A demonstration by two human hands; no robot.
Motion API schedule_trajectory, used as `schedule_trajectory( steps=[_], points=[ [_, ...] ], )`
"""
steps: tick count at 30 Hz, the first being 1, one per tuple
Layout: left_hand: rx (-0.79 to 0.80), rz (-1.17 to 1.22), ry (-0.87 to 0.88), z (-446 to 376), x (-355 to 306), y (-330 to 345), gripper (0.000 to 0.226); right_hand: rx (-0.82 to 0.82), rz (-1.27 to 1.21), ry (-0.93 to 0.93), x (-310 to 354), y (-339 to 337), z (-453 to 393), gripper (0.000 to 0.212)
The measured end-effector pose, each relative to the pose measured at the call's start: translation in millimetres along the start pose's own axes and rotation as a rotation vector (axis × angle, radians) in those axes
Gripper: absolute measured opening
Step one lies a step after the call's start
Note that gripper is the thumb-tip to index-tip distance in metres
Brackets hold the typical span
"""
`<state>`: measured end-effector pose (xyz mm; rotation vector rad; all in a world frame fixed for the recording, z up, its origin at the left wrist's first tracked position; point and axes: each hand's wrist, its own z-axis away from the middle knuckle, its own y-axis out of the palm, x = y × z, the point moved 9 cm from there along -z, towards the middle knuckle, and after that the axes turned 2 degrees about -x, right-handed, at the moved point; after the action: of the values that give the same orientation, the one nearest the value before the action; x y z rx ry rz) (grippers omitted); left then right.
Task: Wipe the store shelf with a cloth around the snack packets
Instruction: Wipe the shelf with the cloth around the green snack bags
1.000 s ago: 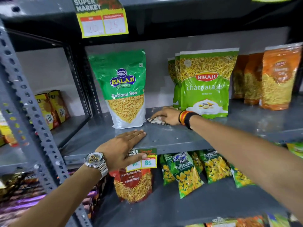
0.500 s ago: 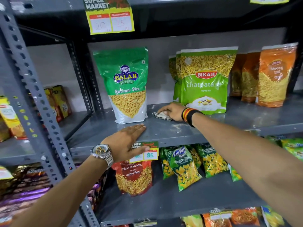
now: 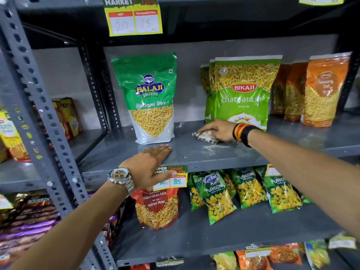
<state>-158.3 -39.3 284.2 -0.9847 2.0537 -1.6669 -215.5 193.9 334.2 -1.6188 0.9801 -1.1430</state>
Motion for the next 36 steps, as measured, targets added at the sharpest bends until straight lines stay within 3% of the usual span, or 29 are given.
schedule_trajectory(
  steps=[4,8,13,16,21,27,33,36],
  points=[
    [0.001,0.010,-0.003,1,0,-1,0.096,-0.020,0.069,0.064,0,18,11,0.036],
    [-0.010,0.011,-0.002,3,-1,-2,0.094,0.164,-0.112,-0.049,39,6,57,0.033],
    [-0.019,0.004,-0.005,4,-2,-4,0.093,-0.082,-0.020,0.097,11,-7,44,0.033],
    [-0.024,0.014,-0.011,4,-1,-5,0.093,-0.047,0.133,0.067,25,12,43,0.033],
    [-0.042,0.032,-0.007,6,-2,-6,0.092,0.074,-0.062,-0.130,79,11,78,0.031],
    [-0.031,0.038,-0.016,7,-2,-7,0.091,-0.172,-0.018,0.114,37,5,53,0.033],
    [-0.029,0.043,-0.001,9,-4,-8,0.090,-0.064,-0.073,-0.047,80,10,105,0.030],
    [-0.036,0.064,-0.005,8,-3,-8,0.091,-0.158,-0.132,0.027,51,-22,118,0.030]
  ],
)
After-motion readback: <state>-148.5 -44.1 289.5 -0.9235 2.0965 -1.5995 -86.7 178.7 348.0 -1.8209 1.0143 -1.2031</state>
